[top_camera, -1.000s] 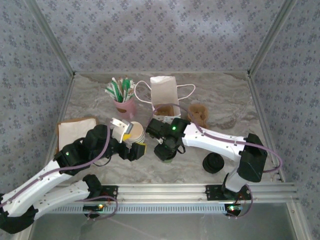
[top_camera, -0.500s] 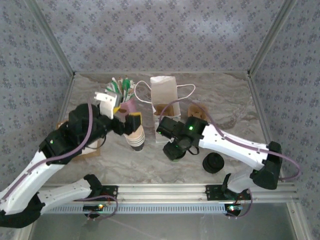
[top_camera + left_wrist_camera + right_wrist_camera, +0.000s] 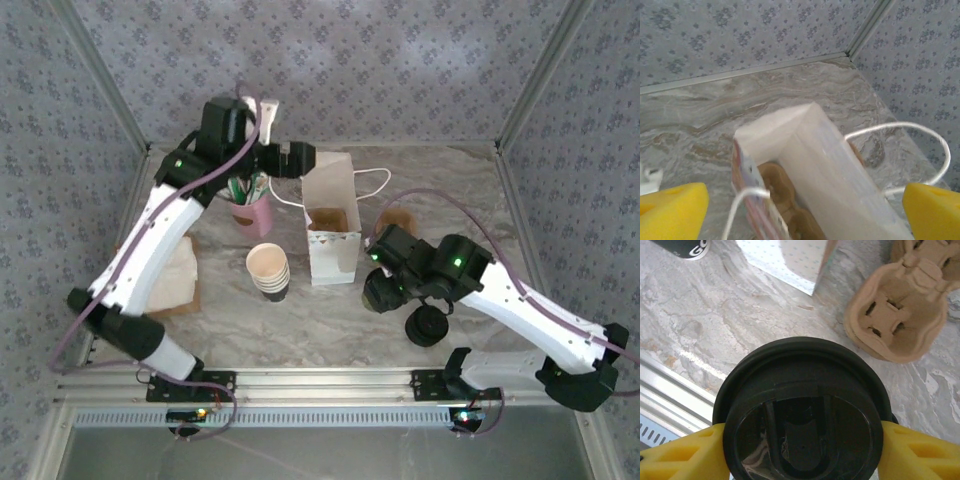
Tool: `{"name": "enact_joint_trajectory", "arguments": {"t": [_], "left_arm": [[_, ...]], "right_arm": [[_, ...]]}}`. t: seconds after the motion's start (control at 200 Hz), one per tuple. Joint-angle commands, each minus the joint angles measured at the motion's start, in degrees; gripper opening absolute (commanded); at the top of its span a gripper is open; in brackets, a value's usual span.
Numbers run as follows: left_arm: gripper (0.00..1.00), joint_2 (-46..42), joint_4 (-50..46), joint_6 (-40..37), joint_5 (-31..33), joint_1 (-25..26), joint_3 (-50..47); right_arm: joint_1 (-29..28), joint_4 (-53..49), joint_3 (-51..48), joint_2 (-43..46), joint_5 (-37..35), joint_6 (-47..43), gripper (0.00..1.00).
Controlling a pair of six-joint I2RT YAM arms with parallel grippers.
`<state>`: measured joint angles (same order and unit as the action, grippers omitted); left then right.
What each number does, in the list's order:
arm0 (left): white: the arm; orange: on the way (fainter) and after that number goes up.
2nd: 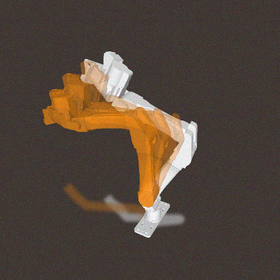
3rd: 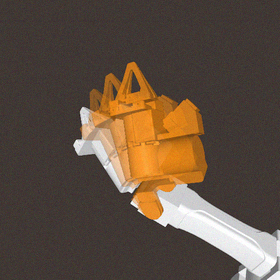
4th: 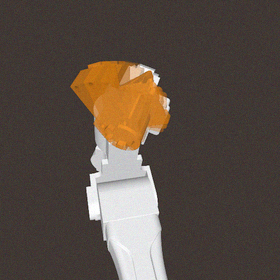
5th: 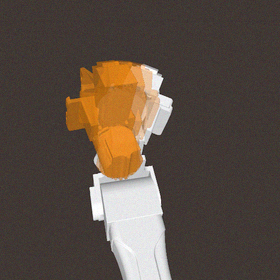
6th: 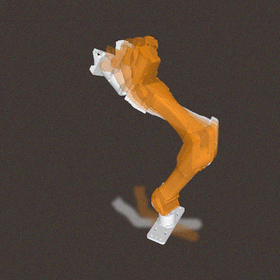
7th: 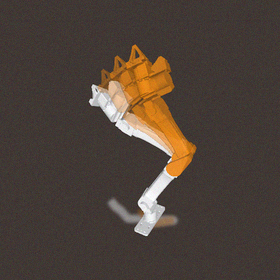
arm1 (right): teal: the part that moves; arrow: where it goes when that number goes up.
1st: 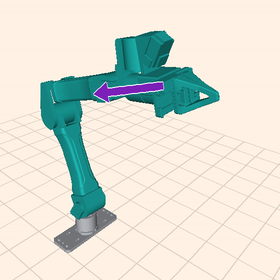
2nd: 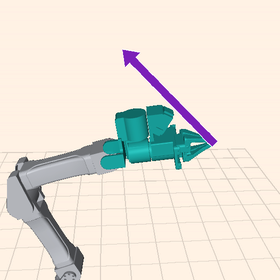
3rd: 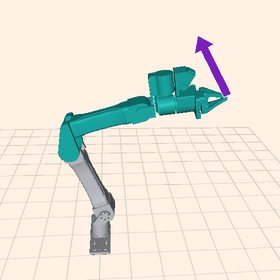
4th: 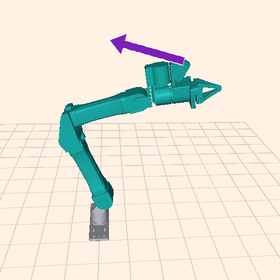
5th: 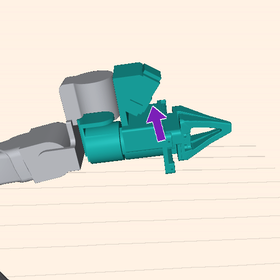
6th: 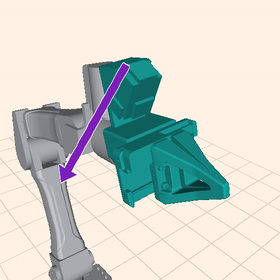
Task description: Pack the takeout coffee
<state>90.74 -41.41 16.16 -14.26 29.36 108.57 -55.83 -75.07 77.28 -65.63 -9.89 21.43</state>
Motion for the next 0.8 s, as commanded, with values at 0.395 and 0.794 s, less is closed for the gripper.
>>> {"name": "enact_joint_trajectory", "arguments": {"t": [0.395, 0.794], "left_arm": [[0.98, 43.3, -16.1, 2.4, -31.5, -7.7, 52.5], [0.97, 37.2, -11.7, 1.0, -36.3, -5.2, 35.5]], "right_arm": [[8.6, -3.6, -0.1, 4.5, 0.7, -0.8, 0.68], [13.7, -5.6, 1.3, 6.5, 2.1, -2.3, 0.68]]}}
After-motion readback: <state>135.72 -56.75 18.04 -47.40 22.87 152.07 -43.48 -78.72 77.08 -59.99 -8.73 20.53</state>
